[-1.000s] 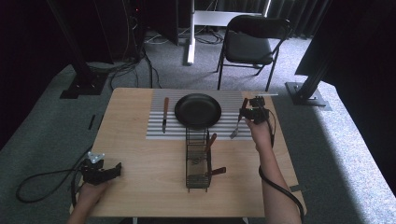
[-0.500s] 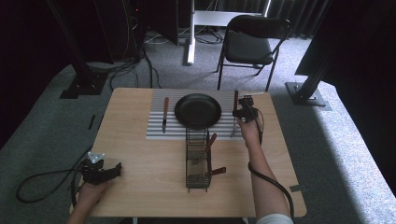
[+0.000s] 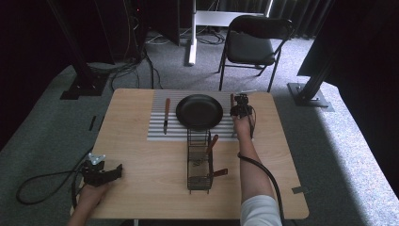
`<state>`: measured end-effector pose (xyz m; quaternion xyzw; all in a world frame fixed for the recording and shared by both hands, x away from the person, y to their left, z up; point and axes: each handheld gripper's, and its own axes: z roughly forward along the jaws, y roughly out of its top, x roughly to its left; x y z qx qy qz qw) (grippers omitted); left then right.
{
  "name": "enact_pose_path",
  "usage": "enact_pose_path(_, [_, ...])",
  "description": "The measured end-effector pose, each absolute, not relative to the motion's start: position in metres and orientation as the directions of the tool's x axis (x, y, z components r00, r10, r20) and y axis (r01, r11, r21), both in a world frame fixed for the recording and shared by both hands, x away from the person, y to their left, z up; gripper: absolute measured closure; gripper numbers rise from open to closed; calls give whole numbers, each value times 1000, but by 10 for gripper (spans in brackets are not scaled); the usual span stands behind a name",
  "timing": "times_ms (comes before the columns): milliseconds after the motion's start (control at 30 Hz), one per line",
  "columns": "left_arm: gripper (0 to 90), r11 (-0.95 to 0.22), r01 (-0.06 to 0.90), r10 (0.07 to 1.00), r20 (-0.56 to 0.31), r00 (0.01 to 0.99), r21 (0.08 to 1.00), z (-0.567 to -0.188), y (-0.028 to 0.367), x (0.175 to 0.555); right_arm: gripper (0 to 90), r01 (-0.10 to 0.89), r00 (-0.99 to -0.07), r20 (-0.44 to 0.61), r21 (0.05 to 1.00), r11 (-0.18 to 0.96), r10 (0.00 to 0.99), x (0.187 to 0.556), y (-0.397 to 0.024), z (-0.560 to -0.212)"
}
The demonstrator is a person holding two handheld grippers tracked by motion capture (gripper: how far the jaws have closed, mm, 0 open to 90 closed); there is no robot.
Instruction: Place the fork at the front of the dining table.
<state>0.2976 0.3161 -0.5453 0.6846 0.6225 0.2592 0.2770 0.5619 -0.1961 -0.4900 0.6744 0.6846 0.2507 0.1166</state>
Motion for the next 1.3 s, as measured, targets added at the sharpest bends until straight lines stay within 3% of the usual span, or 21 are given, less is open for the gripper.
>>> enact_pose_path(533, [92, -74, 709, 996, 11, 92, 701, -545, 316, 298, 790, 885, -30, 137, 463, -37, 990, 572, -184, -515])
enact_pose_path(600, [92, -74, 709, 996, 11, 92, 701, -545, 316, 298, 669, 882, -33, 154, 469, -44, 988, 569, -187, -512])
enact_pose_path(733, [92, -74, 709, 996, 11, 92, 701, -545, 316, 298, 654, 871, -46, 173, 489, -45, 984, 561, -190, -501])
enact_pose_path(800, [92, -74, 709, 996, 11, 92, 701, -545, 316, 298, 656, 860, -68, 190, 509, -39, 979, 549, -192, -491])
enact_pose_path(1033, [92, -74, 709, 996, 11, 92, 701, -545, 316, 298, 811, 868, -133, 176, 496, 29, 975, 518, -189, -495])
enact_pose_path(1300, [92, -73, 709, 996, 11, 92, 701, -545, 316, 298, 831, 852, -110, 156, 524, 12, 982, 512, -195, -492])
